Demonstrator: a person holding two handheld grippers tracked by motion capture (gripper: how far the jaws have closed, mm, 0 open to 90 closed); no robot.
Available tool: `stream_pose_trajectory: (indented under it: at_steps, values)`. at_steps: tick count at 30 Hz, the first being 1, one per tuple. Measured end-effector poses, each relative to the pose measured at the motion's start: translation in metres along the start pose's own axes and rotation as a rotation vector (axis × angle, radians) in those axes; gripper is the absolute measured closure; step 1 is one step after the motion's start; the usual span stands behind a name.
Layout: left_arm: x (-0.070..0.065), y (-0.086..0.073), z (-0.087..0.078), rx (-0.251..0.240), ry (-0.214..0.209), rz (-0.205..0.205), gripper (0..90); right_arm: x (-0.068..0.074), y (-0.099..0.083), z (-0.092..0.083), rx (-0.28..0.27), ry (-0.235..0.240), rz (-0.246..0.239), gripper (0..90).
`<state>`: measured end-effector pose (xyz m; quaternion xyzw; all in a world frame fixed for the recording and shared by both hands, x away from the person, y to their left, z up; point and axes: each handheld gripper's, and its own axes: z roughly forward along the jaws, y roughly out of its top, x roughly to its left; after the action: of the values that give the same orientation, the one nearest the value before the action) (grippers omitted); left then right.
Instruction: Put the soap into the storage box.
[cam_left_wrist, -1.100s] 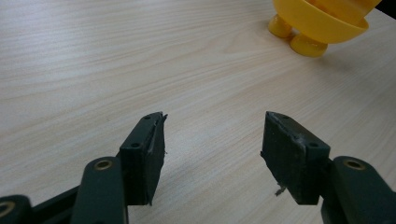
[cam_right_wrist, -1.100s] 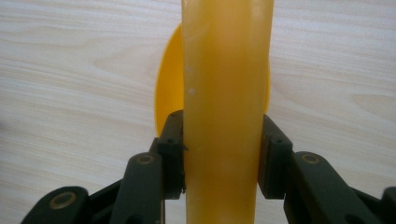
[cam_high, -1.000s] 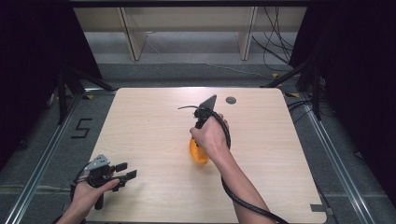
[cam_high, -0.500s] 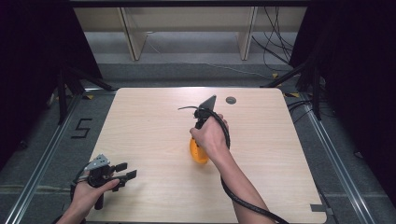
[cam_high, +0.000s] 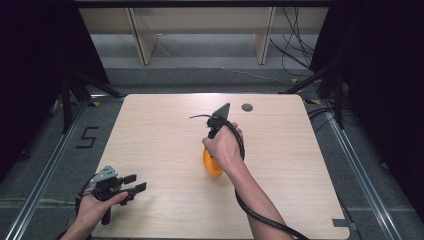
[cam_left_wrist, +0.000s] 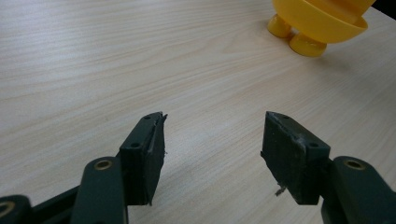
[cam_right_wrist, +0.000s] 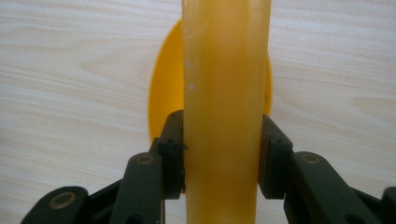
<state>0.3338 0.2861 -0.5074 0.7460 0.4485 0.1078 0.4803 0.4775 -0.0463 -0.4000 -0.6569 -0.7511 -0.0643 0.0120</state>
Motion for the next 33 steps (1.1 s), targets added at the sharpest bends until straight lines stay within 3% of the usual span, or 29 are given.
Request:
stream_pose_trajectory:
  at_steps: [4, 7, 12, 14, 15, 16, 21, 28, 29, 30, 32, 33]
  values:
    - [0.0, 0.0, 0.0, 0.003, 0.0, 0.0, 38.7, 0.0, 0.0, 0.0, 0.017, 0.006, 0.005, 61.5]
    - [0.0, 0.0, 0.0, -0.002, -0.002, 0.0, 38.7, 0.003, 0.001, 0.002, 0.024, 0.01, 0.053, 61.5]
    - [0.0, 0.0, 0.0, 0.004, 0.001, 0.001, 38.7, 0.003, 0.002, 0.003, 0.03, 0.007, 0.053, 61.4]
    - [0.0, 0.0, 0.0, 0.004, 0.001, 0.001, 38.7, 0.002, 0.002, 0.004, 0.024, -0.002, 0.032, 61.4]
    - [0.0, 0.0, 0.0, 0.004, 0.001, 0.002, 38.7, -0.001, 0.002, 0.005, 0.007, -0.007, -0.017, 61.4]
    - [0.0, 0.0, 0.0, 0.005, 0.001, 0.003, 38.7, 0.003, 0.002, 0.003, 0.032, 0.002, 0.052, 61.5]
    - [0.0, 0.0, 0.0, 0.004, 0.001, 0.002, 38.7, 0.003, 0.001, 0.001, 0.025, 0.005, 0.05, 61.4]
    - [0.0, 0.0, 0.0, 0.005, 0.002, 0.01, 38.7, 0.004, 0.0, 0.001, 0.008, -0.013, 0.007, 60.6]
    - [0.0, 0.0, 0.0, 0.005, 0.002, 0.01, 38.7, 0.002, 0.001, 0.001, -0.002, -0.018, -0.034, 60.5]
    - [0.0, 0.0, 0.0, 0.005, 0.003, 0.007, 38.7, 0.004, 0.0, 0.0, -0.004, -0.014, -0.01, 60.3]
    - [0.0, 0.0, 0.0, 0.005, 0.001, 0.002, 38.7, 0.004, 0.0, -0.004, -0.037, -0.03, -0.03, 59.8]
    - [0.0, 0.0, 0.0, 0.004, 0.002, 0.002, 38.7, 0.005, 0.0, -0.006, -0.04, -0.017, -0.016, 59.0]
